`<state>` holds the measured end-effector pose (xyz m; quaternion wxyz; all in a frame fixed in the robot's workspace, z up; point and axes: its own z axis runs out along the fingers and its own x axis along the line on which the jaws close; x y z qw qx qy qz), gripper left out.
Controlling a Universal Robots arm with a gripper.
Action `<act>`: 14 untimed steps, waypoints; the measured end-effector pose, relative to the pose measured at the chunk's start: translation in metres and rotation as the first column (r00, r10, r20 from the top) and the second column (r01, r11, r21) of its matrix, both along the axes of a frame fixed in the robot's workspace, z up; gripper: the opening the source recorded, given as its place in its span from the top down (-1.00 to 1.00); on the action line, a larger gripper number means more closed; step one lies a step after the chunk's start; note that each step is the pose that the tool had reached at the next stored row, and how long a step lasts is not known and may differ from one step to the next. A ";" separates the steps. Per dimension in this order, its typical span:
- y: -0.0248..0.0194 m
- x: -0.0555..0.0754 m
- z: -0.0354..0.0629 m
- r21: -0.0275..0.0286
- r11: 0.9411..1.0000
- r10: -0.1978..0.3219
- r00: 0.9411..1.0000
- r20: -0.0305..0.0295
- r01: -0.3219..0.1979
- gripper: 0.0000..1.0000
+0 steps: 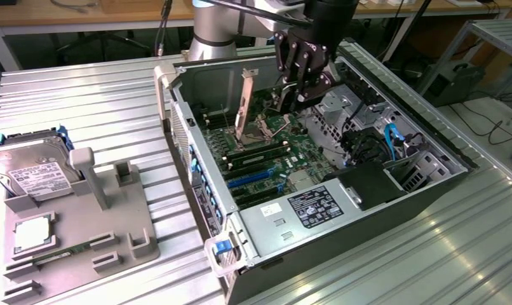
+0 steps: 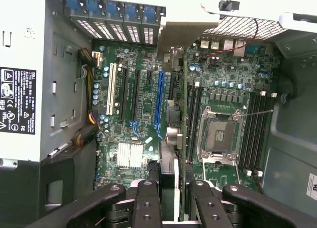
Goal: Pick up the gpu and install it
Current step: 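Insert the gpu into the slot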
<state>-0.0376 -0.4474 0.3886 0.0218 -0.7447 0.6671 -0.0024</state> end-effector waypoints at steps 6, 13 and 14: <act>-0.0006 0.000 -0.0027 0.001 1.000 0.000 1.000 0.000 0.000 0.44; -0.0010 0.000 -0.0050 0.001 1.000 0.000 1.000 0.000 0.000 0.44; -0.0011 0.000 -0.0054 0.002 1.000 0.000 1.000 0.000 0.000 0.44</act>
